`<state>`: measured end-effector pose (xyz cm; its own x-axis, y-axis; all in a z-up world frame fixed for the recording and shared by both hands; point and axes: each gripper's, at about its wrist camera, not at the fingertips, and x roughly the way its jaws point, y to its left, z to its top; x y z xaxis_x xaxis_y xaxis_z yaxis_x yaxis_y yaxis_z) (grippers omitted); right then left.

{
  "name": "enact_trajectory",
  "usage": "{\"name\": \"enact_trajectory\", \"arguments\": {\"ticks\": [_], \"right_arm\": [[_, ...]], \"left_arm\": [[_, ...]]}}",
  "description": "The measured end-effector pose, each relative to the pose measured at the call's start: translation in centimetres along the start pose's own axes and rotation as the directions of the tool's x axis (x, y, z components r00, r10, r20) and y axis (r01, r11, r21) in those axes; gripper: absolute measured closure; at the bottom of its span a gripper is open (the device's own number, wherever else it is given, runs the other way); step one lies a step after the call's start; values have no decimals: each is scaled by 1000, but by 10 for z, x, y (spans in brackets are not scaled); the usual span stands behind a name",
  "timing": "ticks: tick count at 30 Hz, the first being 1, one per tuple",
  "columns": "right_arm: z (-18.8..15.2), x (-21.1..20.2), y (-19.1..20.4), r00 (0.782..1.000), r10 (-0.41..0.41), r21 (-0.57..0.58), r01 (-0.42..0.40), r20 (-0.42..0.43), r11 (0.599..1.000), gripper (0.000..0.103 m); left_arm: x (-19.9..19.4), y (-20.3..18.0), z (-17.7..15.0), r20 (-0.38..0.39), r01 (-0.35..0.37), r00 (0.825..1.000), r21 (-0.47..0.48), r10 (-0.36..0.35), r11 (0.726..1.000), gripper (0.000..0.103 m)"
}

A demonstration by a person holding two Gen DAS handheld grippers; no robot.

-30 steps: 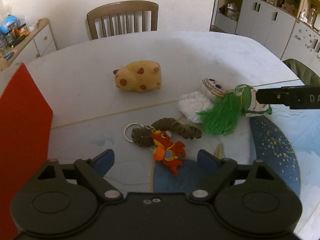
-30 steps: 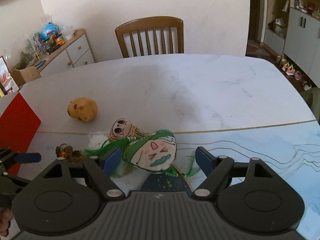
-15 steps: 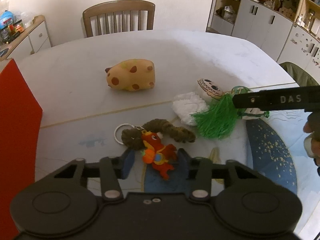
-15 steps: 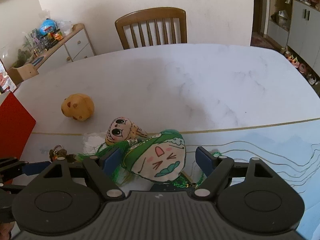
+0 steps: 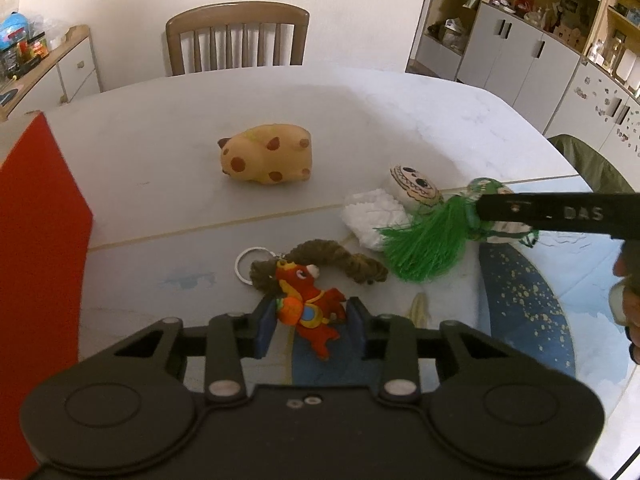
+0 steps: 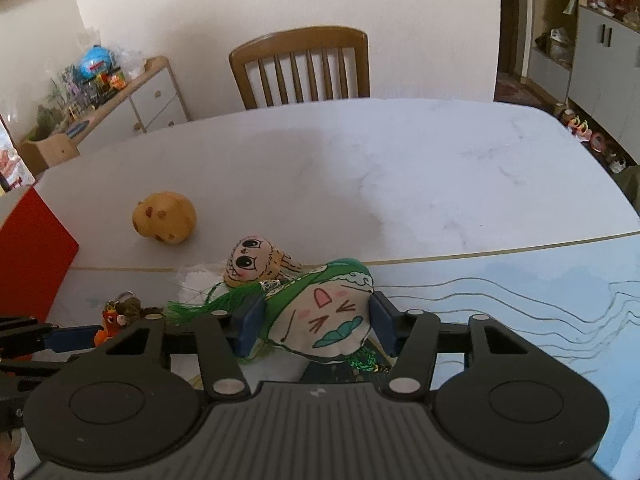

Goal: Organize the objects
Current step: 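Grasp the orange rooster toy with the left tool while the right tool grasps the green-haired doll, then carry the rooster toy with the left tool while the right tool carries the doll to the box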

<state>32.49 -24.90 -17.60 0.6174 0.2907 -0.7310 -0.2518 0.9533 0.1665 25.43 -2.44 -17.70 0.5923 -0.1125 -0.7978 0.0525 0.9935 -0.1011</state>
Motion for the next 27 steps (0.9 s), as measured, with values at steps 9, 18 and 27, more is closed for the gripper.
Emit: {"name": "enact_trajectory", "arguments": {"ticks": [9, 18, 27], "right_arm": [[-11, -49, 8, 999, 36, 26, -37, 35, 999, 48], [-17, -98, 25, 995, 76, 35, -79, 68, 996, 48], [-15, -130, 62, 992, 83, 1, -84, 96, 996, 48]], "left_arm": [[-27, 14, -1, 4, 62, 998, -49, -62, 997, 67], [-60, 28, 2, 16, 119, 993, -78, -118, 990, 67], [-105, 40, 12, 43, 151, 988, -54, -148, 987, 67]]}}
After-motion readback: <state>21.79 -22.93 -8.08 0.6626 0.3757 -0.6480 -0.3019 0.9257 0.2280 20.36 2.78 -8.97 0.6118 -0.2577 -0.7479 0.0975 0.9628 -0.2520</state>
